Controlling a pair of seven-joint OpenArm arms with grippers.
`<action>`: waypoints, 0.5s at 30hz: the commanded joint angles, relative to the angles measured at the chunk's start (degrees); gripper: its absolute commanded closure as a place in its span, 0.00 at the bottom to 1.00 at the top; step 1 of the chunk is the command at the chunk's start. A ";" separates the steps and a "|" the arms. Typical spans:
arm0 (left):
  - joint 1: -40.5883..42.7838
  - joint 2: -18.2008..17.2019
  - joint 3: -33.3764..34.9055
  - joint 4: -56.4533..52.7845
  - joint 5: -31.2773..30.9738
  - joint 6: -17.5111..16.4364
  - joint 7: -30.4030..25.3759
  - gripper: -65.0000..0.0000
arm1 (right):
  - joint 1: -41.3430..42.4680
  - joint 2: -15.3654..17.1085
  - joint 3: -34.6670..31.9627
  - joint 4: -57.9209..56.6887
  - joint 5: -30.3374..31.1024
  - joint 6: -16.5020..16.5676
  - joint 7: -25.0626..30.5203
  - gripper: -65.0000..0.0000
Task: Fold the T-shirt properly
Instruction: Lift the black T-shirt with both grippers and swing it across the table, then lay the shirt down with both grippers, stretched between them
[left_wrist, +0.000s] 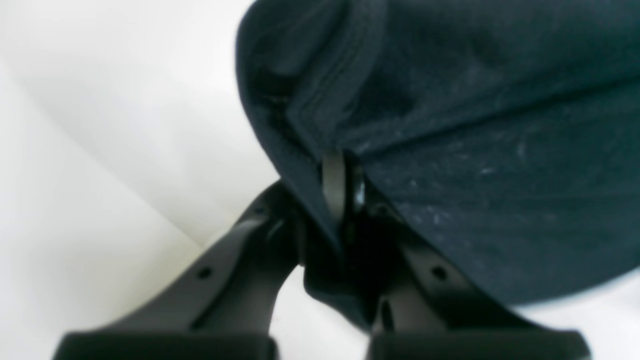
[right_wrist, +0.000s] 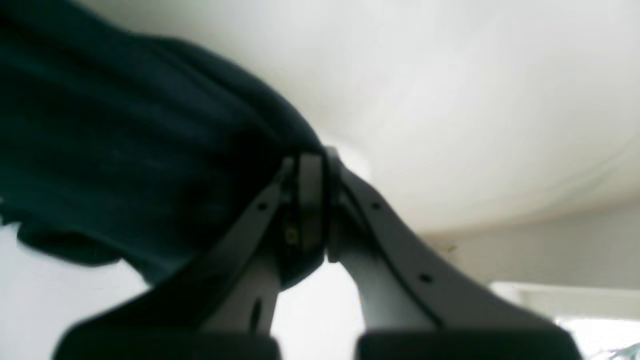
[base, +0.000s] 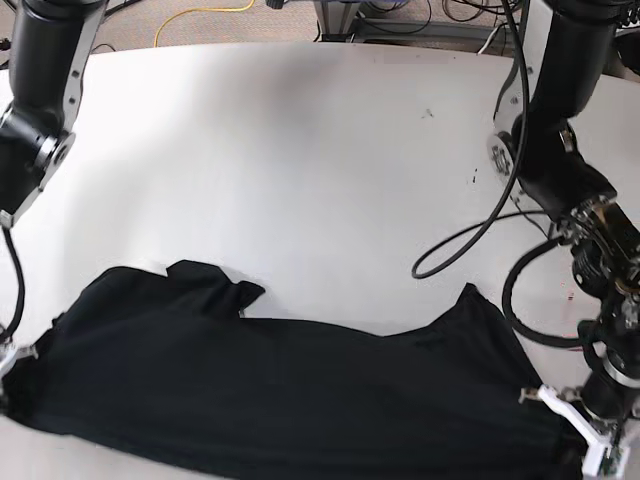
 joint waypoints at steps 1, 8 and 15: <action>1.84 -1.02 -0.44 2.41 1.30 0.71 -0.63 1.00 | -4.33 -0.26 3.76 4.18 -1.30 -0.14 0.40 1.00; 15.30 -1.28 -0.62 5.57 -4.24 0.71 -0.45 1.00 | -22.35 -6.94 11.76 13.68 -1.30 -0.14 -0.39 1.00; 27.87 -1.28 -1.23 9.09 -4.85 0.71 -0.27 1.00 | -34.66 -14.23 15.98 17.72 -1.30 -0.14 -0.57 1.00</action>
